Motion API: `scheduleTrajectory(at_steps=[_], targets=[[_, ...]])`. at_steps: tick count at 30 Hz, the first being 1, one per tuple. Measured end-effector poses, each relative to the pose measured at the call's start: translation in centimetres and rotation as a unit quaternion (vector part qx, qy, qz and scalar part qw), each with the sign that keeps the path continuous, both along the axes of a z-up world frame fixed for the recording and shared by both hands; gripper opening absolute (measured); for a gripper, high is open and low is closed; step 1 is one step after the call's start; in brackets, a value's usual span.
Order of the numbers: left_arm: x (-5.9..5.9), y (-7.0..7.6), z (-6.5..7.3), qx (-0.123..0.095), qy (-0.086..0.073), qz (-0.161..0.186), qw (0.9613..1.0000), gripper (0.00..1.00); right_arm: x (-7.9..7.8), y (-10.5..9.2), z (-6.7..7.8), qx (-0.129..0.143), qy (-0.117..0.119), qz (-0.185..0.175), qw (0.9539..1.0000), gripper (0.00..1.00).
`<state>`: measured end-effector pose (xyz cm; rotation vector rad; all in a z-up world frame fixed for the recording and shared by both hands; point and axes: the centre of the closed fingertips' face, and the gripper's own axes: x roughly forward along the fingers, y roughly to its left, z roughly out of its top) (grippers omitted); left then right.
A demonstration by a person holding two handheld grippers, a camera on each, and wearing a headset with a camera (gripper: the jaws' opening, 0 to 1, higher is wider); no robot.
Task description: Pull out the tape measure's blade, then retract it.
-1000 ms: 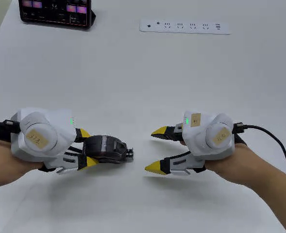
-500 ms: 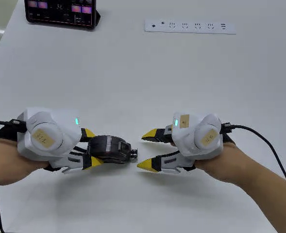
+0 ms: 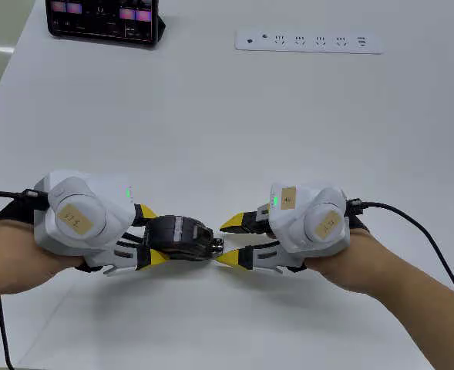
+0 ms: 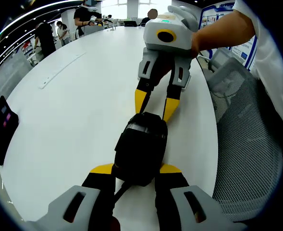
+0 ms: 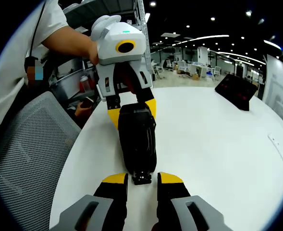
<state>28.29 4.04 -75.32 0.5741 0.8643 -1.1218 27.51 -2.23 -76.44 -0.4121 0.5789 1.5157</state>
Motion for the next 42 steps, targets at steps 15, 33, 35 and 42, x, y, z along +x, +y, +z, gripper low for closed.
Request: scheduleTrajectory(at_steps=[15, 33, 35, 42], targets=[[-0.02, -0.01, -0.05, 0.000, 0.001, 0.000, 1.0000, 0.26, -0.19, 0.54, -0.40, 0.005, -0.009, 0.014, 0.9999, 0.12], [-0.08, -0.01, -0.03, 0.004, -0.008, -0.012, 0.9999, 0.25, -0.19, 0.50, -0.56, -0.004, -0.011, 0.026, 0.9996, 0.10], [-0.10, 0.03, -0.04, 0.006, -0.008, -0.014, 0.9999, 0.25, -0.22, 0.42, -0.53, -0.007, -0.015, 0.030, 0.9994, 0.10], [-0.12, 0.01, -0.01, 0.008, -0.011, -0.017, 0.9998, 0.25, -0.29, 0.36, -0.55, -0.013, -0.017, 0.033, 0.9992, 0.09]])
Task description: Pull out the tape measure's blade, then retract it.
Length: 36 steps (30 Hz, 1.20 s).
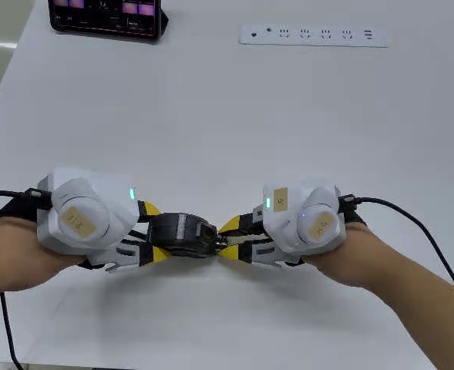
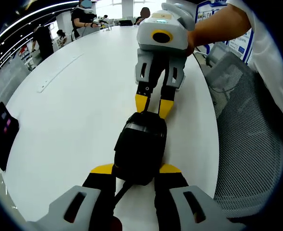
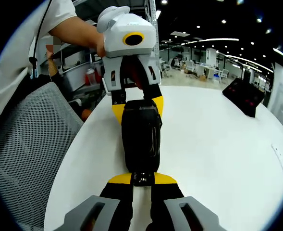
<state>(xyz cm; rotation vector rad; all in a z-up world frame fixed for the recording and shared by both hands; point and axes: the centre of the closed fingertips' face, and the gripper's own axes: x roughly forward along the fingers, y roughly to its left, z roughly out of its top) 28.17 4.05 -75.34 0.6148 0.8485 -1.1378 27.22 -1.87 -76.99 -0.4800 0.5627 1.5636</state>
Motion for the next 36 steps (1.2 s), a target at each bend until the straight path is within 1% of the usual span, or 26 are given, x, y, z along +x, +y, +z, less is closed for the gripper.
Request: scheduleTrajectory(at_steps=[3, 5, 8, 10, 18, 36], targets=[[0.0, 0.0, 0.0, 0.000, -0.001, -0.001, 1.0000, 0.25, 0.0, -0.1, 0.0, -0.001, -0.004, 0.002, 1.0000, 0.09], [0.0, 0.1, 0.0, 0.000, 0.003, 0.001, 1.0000, 0.25, 0.0, -0.1, 0.2, -0.001, -0.004, 0.002, 1.0000, 0.09], [-0.1, 0.1, 0.0, -0.001, 0.004, 0.001, 1.0000, 0.25, 0.1, -0.4, 0.5, 0.000, -0.004, 0.001, 1.0000, 0.09], [-0.1, 0.1, 0.0, -0.001, 0.002, 0.000, 1.0000, 0.25, 0.0, -0.5, 0.4, -0.001, -0.004, 0.002, 1.0000, 0.09], [-0.1, -0.1, 0.0, 0.000, 0.001, -0.006, 1.0000, 0.25, -0.1, -1.9, 0.3, -0.008, -0.003, -0.003, 1.0000, 0.09], [0.0, -0.3, 0.0, -0.003, 0.001, 0.001, 1.0000, 0.25, 0.0, -4.3, 0.1, -0.023, -0.008, -0.010, 0.9997, 0.09]])
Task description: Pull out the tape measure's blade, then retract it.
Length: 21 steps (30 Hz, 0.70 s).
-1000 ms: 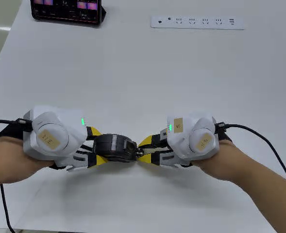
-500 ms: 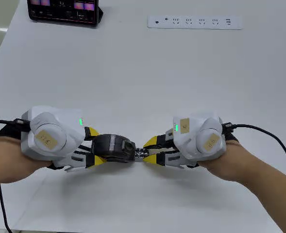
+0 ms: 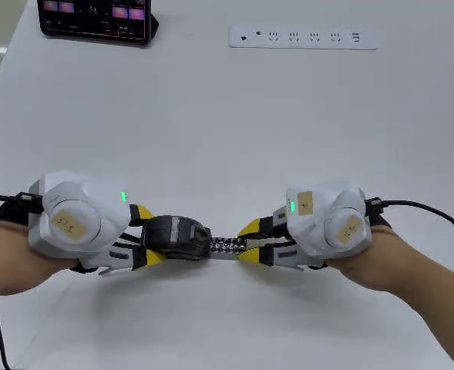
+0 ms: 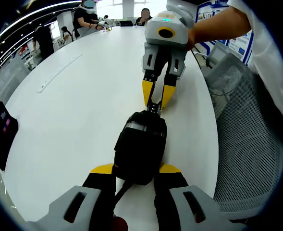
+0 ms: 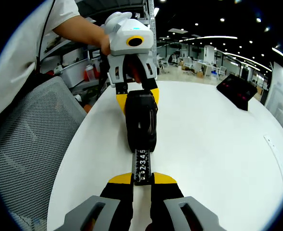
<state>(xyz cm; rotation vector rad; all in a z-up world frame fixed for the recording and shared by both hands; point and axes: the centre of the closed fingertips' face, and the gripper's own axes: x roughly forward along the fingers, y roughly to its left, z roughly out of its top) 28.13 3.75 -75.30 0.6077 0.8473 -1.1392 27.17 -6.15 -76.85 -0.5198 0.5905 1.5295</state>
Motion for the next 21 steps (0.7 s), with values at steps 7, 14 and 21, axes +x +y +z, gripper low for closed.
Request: scheduleTrajectory(at_steps=[7, 14, 21], targets=[[0.0, 0.0, 0.0, -0.001, 0.000, 0.002, 1.0000, 0.25, 0.1, -0.8, 0.1, -0.006, -0.004, -0.001, 1.0000, 0.09], [0.0, 0.0, 0.0, -0.001, 0.001, 0.003, 1.0000, 0.25, 0.1, -1.7, 0.1, -0.010, -0.003, -0.002, 0.9999, 0.09], [0.0, -0.1, -0.1, -0.002, 0.001, 0.003, 1.0000, 0.25, 0.2, -2.2, 0.2, -0.010, -0.004, -0.002, 0.9999, 0.09]])
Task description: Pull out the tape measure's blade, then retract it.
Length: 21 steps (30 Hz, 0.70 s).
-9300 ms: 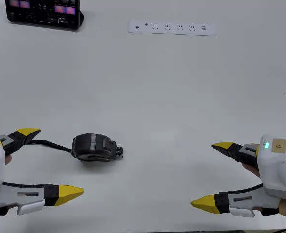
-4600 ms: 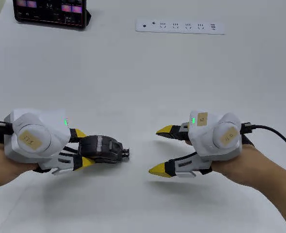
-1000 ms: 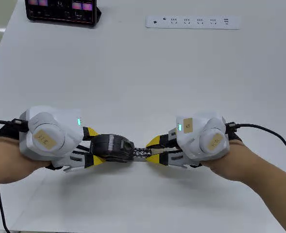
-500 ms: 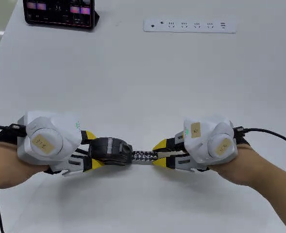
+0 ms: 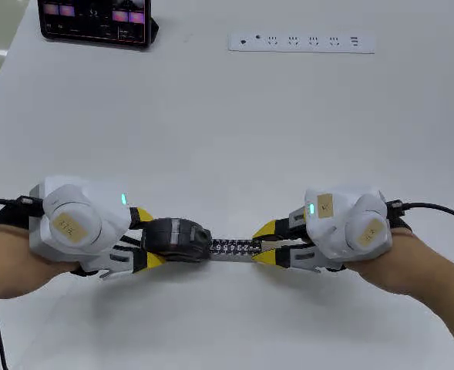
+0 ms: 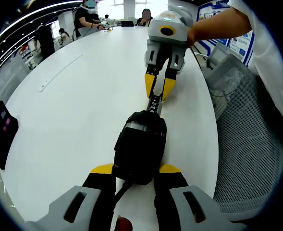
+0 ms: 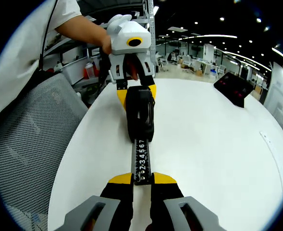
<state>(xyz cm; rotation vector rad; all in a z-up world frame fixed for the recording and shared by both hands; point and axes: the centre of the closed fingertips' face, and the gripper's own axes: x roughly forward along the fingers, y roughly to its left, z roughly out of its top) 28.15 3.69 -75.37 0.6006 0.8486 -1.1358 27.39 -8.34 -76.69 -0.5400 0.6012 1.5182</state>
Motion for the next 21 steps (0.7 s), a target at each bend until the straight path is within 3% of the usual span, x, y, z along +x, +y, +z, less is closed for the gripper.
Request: scheduleTrajectory(at_steps=[21], targets=[[0.0, -0.2, 0.0, 0.002, -0.001, -0.002, 1.0000, 0.25, -0.1, -3.5, -0.2, -0.020, 0.000, -0.011, 0.9997, 0.09]])
